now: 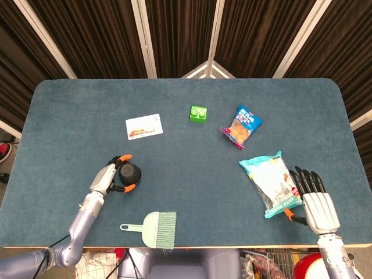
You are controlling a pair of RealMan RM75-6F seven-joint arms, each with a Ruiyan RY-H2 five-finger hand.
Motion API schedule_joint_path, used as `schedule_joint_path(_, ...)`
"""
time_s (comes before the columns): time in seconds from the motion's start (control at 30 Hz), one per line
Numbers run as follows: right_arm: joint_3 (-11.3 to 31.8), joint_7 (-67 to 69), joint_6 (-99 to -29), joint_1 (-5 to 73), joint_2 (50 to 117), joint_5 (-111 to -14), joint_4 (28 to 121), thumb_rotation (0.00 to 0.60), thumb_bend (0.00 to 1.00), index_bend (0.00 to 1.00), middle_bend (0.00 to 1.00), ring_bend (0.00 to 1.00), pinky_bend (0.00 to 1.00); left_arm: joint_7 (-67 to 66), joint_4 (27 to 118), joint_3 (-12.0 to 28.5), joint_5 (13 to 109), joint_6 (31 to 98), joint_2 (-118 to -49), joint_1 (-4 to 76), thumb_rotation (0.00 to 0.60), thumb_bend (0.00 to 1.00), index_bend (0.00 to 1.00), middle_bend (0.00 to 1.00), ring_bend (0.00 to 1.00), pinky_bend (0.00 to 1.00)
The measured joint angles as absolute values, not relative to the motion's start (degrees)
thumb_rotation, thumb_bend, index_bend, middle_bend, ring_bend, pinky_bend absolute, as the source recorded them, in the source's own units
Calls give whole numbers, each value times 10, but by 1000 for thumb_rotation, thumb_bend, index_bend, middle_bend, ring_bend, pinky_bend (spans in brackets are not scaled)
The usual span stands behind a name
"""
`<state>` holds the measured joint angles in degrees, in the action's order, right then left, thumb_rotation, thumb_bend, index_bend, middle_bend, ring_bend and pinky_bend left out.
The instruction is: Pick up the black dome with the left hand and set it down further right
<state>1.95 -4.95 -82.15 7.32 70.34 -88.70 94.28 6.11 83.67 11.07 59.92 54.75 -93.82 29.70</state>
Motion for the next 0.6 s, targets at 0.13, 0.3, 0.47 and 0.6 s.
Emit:
schedule_joint_path(0.13,21,-47,-821,74,702,-886,944,600,209,0,0,15,0,45,846,108,600,549,-934,298,600,501,139,175,0,0)
schedule_joint_path(0.3,17,-41,-826,71,701,-890,942,600,209,0,0,15,0,32,847,105,597,551,-931,298,600,501,131,139,0,0)
schedule_joint_path(0.47,16,-39,-826,70,700,-892,942,600,209,0,0,15,0,28,846,104,593,546,-929,298,600,500,126,122,0,0)
schedule_joint_path(0.6,15,-38,-827,70,699,-893,943,600,209,0,0,14,0,26,846,104,590,545,-927,298,600,501,120,106,0,0)
